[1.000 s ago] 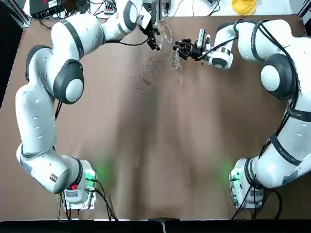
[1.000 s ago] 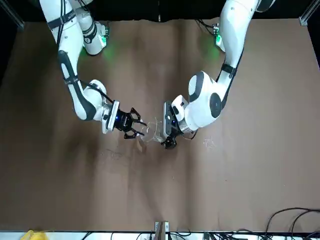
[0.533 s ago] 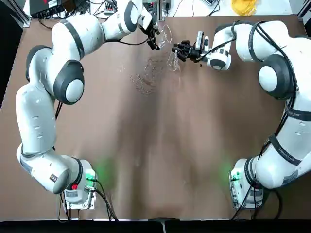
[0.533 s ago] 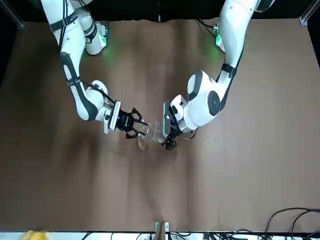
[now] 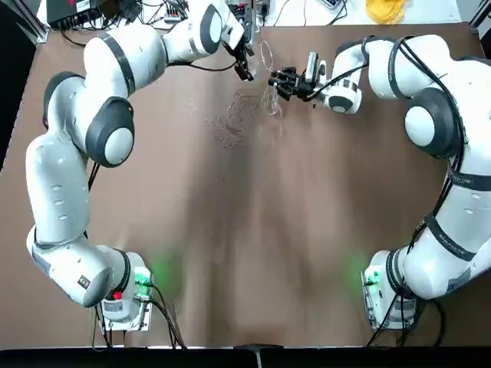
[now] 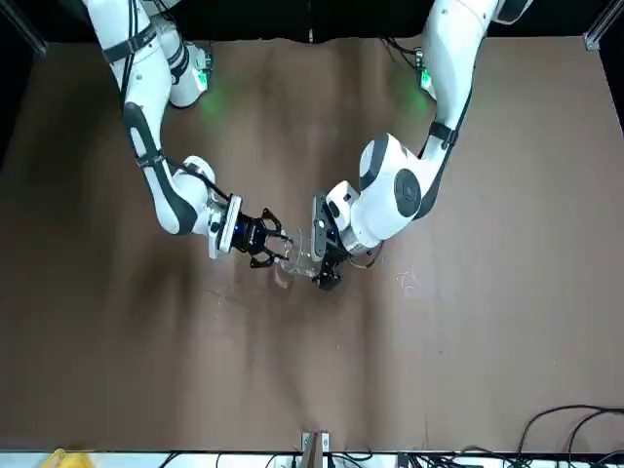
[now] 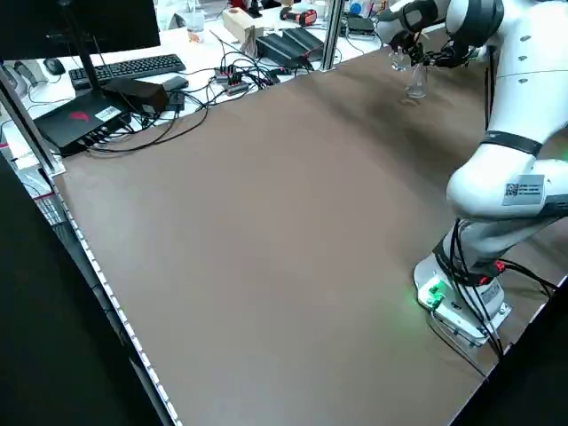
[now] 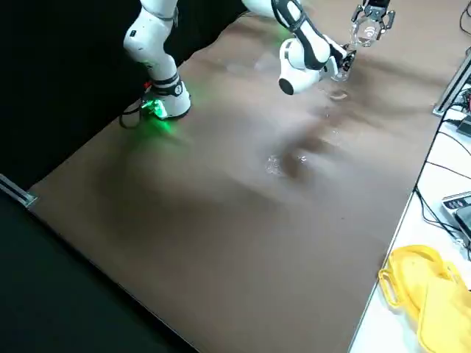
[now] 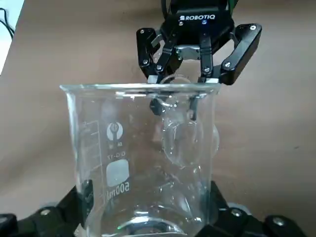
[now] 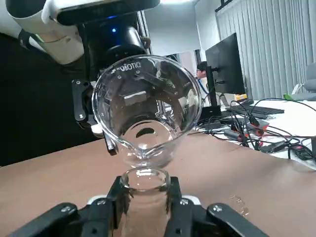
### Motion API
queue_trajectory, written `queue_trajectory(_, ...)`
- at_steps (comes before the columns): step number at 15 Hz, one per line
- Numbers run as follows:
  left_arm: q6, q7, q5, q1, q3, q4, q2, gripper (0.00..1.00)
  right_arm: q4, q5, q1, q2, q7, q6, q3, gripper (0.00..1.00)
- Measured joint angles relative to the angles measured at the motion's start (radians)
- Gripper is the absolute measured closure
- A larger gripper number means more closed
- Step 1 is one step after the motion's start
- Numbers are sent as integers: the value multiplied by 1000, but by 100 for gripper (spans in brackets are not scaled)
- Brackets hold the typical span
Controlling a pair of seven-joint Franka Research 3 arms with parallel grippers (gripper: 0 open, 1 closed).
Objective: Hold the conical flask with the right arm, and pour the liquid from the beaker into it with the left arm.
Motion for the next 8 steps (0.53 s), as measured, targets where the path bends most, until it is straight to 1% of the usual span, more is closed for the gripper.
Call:
queue_trajectory(5,0,-1,68,-6,0,0,0,2,1,2,1,0,-2,0,-2,61)
queue_trajectory(8,2,-2,89,-14,1,1,0,2,1,2,1,2,-3,0,-2,61)
